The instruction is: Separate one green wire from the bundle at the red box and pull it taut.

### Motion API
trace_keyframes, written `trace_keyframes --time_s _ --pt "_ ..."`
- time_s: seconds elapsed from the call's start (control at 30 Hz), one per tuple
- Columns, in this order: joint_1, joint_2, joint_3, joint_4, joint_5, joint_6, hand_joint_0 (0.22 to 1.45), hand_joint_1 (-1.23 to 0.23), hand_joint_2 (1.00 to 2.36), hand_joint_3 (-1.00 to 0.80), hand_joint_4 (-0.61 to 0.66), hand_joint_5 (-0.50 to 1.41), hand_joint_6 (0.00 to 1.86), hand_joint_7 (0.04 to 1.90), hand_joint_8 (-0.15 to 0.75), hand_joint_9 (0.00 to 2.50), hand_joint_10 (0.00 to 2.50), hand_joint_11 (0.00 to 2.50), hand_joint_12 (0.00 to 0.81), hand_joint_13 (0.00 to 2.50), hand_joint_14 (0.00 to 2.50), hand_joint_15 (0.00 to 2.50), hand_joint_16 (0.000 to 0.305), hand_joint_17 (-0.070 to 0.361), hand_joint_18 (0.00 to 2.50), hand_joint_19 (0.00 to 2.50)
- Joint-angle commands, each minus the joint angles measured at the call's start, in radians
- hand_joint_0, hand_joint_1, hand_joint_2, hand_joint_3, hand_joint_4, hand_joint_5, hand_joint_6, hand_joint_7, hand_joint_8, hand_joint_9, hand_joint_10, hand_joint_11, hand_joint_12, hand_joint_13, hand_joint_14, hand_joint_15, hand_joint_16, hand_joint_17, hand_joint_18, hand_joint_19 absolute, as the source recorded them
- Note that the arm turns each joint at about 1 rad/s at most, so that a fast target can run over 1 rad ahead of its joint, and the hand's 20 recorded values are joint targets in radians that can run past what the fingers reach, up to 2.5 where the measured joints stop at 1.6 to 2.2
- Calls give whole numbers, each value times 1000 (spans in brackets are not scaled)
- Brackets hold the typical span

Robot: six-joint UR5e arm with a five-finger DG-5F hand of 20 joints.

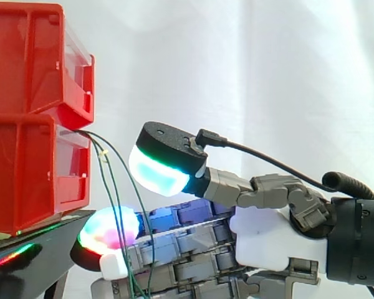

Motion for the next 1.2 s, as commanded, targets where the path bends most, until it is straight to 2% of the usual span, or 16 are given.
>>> trace_keyframes --time_s 0.0,0.2,0.4,0.5,0.67,0.93,1.17 --pt "9 1 -1 2 -3 -4 574 -671 1000 -500 340 -151 504 1062 372 822 10 338 394 644 7 210 51 115 584 369" --pt "18 1 -1 6 -5 5 578 -666 1000 -500 331 -147 504 1083 372 838 10 352 390 660 8 227 51 115 590 369" --pt "38 1 5 0 0 14 580 -664 1000 -500 330 -147 504 1087 374 854 11 354 392 682 8 239 51 115 595 368" --pt "42 3 5 0 0 14 581 -661 1000 -500 338 -145 504 1088 376 880 14 376 396 707 9 253 51 114 601 379" --pt "47 3 22 -6 1 16 597 -658 1000 -500 329 -140 504 1110 381 924 12 407 391 740 9 262 50 113 614 371" --pt "52 1 56 -63 1 16 633 -653 1006 -420 299 -128 504 1169 383 984 14 485 391 775 10 284 50 111 627 370" --pt "52 7 79 -98 1 39 647 -661 1012 -364 241 -117 502 1386 386 1020 18 558 389 802 11 308 49 111 646 369"
